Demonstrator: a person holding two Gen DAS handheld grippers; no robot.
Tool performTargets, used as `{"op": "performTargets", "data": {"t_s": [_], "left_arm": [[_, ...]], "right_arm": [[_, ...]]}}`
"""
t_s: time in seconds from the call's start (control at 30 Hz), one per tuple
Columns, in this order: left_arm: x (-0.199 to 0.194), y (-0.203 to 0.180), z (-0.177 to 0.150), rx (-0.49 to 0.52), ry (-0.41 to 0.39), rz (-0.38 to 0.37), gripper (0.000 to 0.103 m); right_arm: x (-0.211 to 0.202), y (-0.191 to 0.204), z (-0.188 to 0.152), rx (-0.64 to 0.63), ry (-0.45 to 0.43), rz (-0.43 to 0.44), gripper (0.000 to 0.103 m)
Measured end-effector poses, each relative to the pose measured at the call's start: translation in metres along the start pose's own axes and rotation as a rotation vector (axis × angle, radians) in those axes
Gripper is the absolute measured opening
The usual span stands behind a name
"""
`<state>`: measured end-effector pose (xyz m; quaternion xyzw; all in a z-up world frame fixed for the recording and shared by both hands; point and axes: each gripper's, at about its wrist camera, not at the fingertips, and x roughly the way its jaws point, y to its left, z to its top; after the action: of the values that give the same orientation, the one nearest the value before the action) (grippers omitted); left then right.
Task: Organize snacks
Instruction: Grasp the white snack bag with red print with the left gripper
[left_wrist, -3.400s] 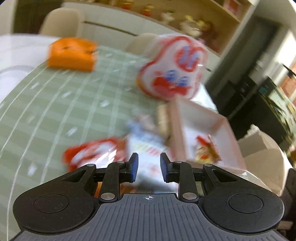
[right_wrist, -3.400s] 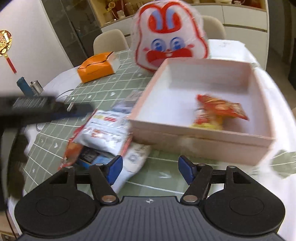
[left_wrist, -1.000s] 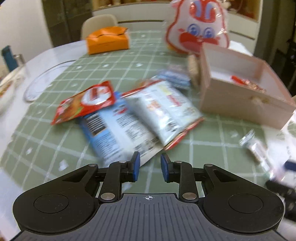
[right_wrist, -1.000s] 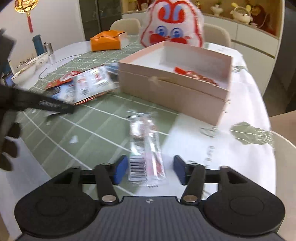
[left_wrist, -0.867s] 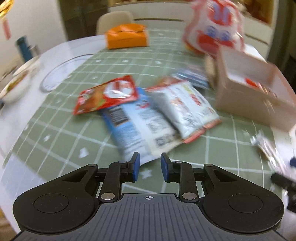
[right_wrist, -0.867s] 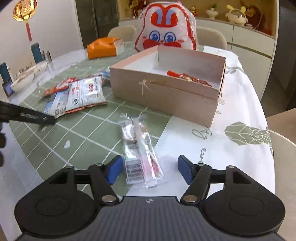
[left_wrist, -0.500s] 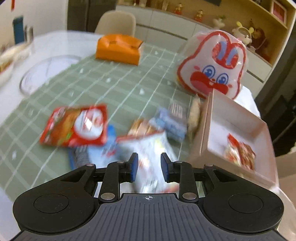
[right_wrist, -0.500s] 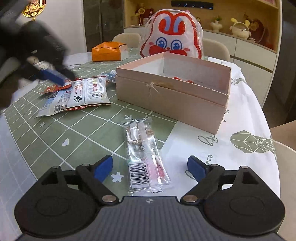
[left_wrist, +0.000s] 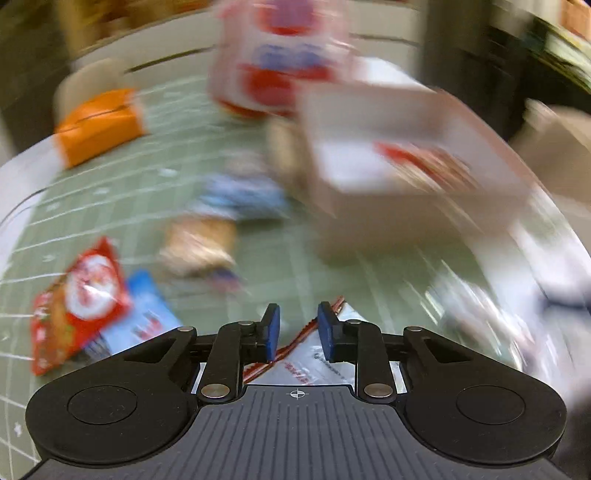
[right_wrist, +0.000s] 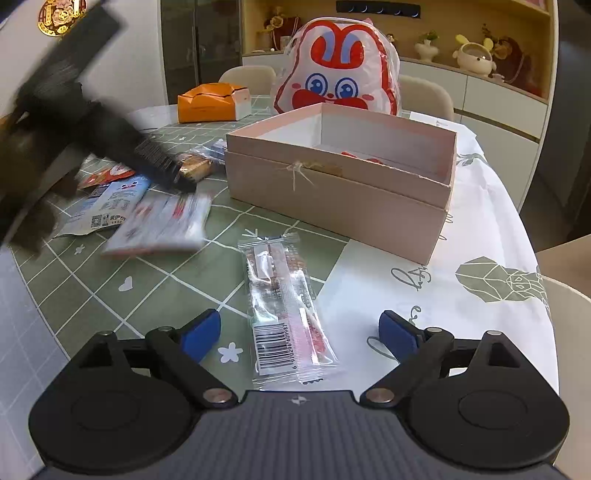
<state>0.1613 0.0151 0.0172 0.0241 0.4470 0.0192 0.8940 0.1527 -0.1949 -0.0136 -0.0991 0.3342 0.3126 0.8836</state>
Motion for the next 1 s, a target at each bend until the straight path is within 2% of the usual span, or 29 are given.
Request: {"op": "performTargets", "data": {"t_s": [0.07, 0.1, 0.17, 0.27, 0.37, 0.47, 0.57, 0.63, 0.7, 0.8, 0.87, 0.9, 1.0], "left_arm": [[-0.016, -0.008, -0.017, 0.017, -0.009, -0.020, 0.030], [-0.026, -0.010, -0.023, -0.013, -0.014, -0.010, 0.030], [-0.042, -0.007, -0.032, -0.123, -0.015, 0.028, 0.030], [-0.061, -0.003, -0.042, -0.293, 0.032, 0.067, 0.029], [-0.069, -0.007, -0.050, -0.392, 0.077, 0.069, 0.029], [-0.068, -0.022, -0.054, -0.387, 0.112, 0.078, 0.030], [-0.063, -0.037, -0.052, -0.335, 0.098, 0.117, 0.039], [-0.058, -0.044, -0.049, -0.323, 0.099, 0.108, 0.050], [-0.054, -0.049, -0.045, -0.299, 0.111, 0.086, 0.072], [-0.047, -0.055, -0.042, -0.253, 0.125, 0.039, 0.093], [-0.046, -0.056, -0.043, -0.250, 0.117, 0.033, 0.093], [-0.048, -0.055, -0.045, -0.255, 0.103, 0.036, 0.090], [-0.053, -0.054, -0.053, -0.226, 0.083, 0.138, 0.081]], "right_arm": [[0.000, 0.000, 0.000, 0.001, 0.001, -0.001, 0.094], [0.000, 0.000, 0.000, 0.001, 0.002, -0.001, 0.094], [0.000, 0.000, 0.001, 0.001, 0.003, -0.001, 0.095], [0.001, 0.000, 0.001, -0.002, 0.006, 0.005, 0.097], [0.002, 0.000, 0.001, -0.007, 0.010, 0.012, 0.099], [0.004, 0.000, 0.001, -0.014, 0.016, 0.022, 0.102], [0.004, 0.000, 0.001, -0.018, 0.018, 0.027, 0.103], [0.004, 0.000, 0.001, -0.018, 0.017, 0.028, 0.103], [0.003, 0.000, 0.001, -0.017, 0.016, 0.028, 0.103], [0.003, 0.000, 0.000, -0.020, 0.015, 0.032, 0.103], [0.003, 0.000, 0.000, -0.020, 0.015, 0.032, 0.103], [0.003, 0.000, 0.000, -0.019, 0.015, 0.032, 0.103], [0.002, 0.000, 0.000, -0.021, 0.014, 0.033, 0.103]]}}
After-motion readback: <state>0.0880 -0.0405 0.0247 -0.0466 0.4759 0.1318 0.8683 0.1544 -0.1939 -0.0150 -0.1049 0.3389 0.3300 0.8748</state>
